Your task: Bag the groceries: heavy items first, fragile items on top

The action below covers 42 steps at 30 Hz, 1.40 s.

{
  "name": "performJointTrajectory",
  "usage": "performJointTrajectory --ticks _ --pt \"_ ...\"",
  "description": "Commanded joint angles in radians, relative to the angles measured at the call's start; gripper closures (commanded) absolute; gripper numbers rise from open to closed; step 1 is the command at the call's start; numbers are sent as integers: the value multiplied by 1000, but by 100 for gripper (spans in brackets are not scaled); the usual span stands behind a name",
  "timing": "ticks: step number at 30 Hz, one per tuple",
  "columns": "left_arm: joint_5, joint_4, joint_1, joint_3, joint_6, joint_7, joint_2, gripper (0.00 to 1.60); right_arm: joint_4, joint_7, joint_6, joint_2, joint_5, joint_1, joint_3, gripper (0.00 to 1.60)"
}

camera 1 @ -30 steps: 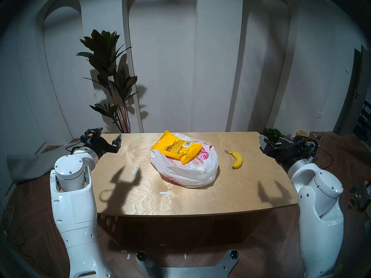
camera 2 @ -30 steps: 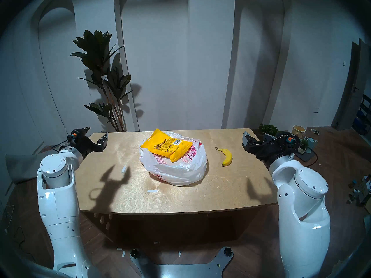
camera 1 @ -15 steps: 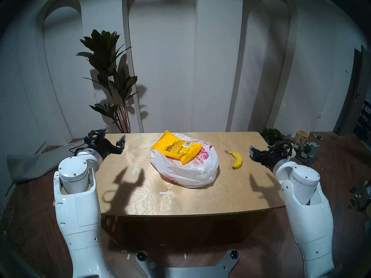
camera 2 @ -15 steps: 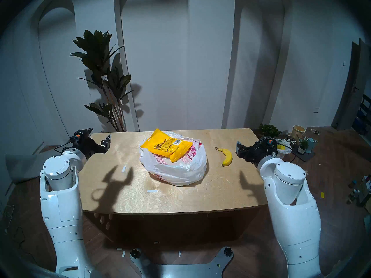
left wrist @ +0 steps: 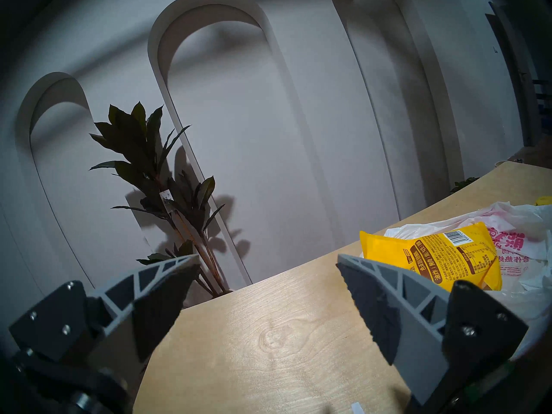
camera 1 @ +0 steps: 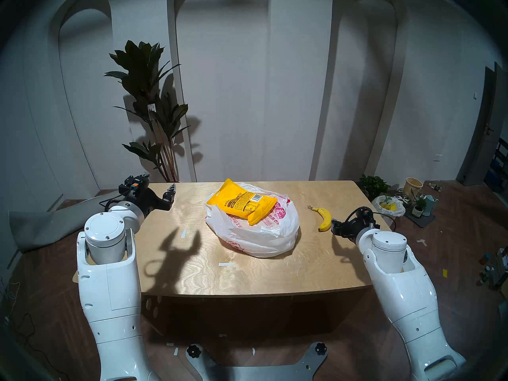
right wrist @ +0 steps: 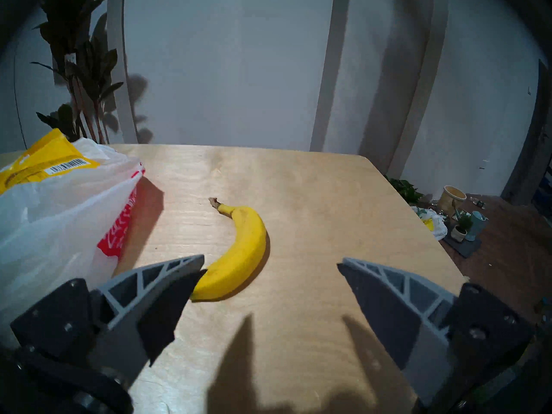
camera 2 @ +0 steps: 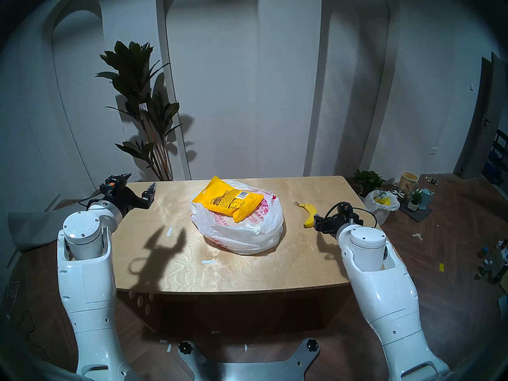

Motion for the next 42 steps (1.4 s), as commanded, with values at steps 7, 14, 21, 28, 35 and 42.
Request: performJointTrajectory --ticks 7,14,21,28,35,42 --pt "20 -29 -9 17 0 10 0 0 142 -28 -22 -15 -22 165 -4 0" --pt "39 -30 -12 33 2 18 -2 0 262 -47 -34 -41 -50 236 -38 0" --pt "54 -30 -16 47 2 24 -1 0 349 -58 -43 -65 -72 296 -67 0" --pt "69 -24 -21 50 5 34 1 0 451 -71 -47 -94 -99 370 -99 0" --pt "79 -13 -33 51 8 43 3 0 541 -89 -59 -123 -133 424 -130 0" --pt "85 -4 -49 50 14 49 4 0 684 -99 -86 -152 -165 503 -163 88"
